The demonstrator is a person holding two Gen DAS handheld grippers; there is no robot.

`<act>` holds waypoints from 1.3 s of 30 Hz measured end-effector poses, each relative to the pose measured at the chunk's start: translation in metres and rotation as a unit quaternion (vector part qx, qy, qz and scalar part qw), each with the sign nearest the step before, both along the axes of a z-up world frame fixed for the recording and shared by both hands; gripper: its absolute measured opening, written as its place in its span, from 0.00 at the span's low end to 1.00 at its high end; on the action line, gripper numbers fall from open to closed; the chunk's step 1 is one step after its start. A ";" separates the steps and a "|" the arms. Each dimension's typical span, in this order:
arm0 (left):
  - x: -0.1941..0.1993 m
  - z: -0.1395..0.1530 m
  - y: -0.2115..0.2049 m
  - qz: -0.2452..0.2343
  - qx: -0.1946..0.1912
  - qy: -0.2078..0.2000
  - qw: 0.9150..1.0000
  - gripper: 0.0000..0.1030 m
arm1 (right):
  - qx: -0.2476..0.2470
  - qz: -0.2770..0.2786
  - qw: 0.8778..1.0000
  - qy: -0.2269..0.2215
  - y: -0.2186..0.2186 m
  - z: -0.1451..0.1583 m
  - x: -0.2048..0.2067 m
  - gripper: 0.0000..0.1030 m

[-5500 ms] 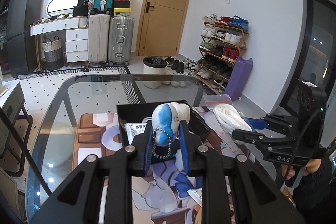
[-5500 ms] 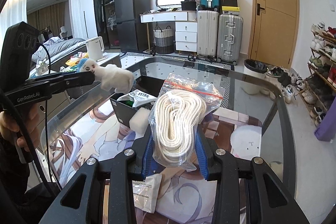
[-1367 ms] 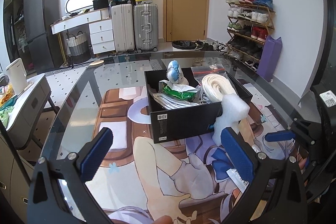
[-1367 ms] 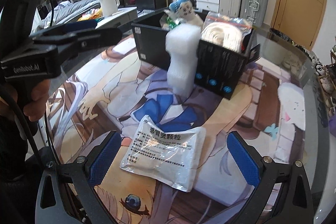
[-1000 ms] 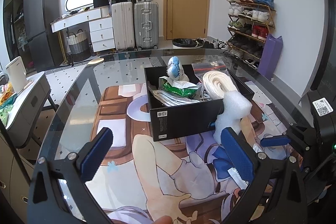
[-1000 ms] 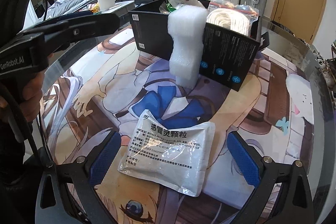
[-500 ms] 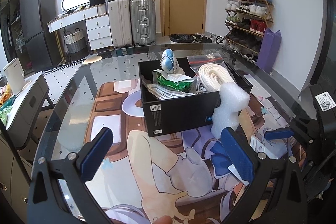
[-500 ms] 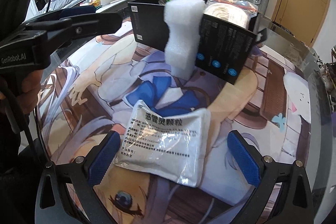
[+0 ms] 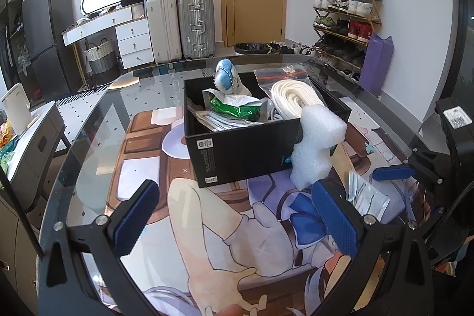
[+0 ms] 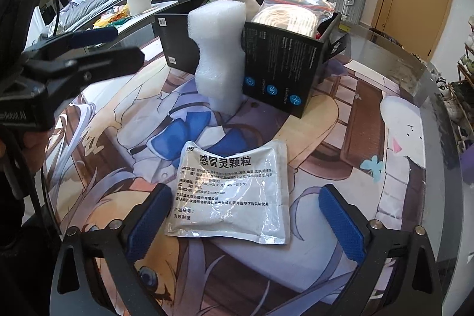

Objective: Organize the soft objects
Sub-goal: 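Move the right tool to the white medicine packet while the left tool approaches the white foam block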

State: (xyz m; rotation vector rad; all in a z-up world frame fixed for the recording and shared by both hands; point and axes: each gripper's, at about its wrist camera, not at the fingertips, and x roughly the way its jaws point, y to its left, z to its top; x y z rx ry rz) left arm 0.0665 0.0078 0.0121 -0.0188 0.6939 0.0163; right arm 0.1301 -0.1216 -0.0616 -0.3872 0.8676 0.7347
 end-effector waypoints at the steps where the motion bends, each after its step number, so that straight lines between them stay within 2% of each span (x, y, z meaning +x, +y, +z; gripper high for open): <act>1: 0.000 -0.001 -0.001 -0.001 0.000 0.002 1.000 1.00 | 0.002 -0.001 1.000 -0.001 0.000 0.001 0.001 0.84; 3: 0.001 -0.003 -0.003 -0.003 0.000 0.004 1.000 1.00 | 0.004 -0.006 1.000 -0.004 -0.002 0.003 0.002 0.74; 18: 0.000 -0.006 -0.012 -0.012 0.005 0.010 1.000 1.00 | 0.006 -0.002 1.000 -0.006 -0.005 0.008 0.001 0.51; 24: 0.000 -0.006 -0.015 -0.015 0.004 0.010 1.000 1.00 | 0.013 0.002 1.000 -0.002 -0.008 0.011 0.000 0.45; 34: 0.003 -0.007 -0.027 -0.021 0.005 0.013 1.000 1.00 | 0.030 -0.003 0.999 -0.010 -0.020 0.024 -0.001 0.45; 39: 0.010 -0.006 -0.032 -0.022 -0.007 0.012 1.000 1.00 | 0.038 -0.018 0.999 -0.017 -0.031 0.032 0.001 0.45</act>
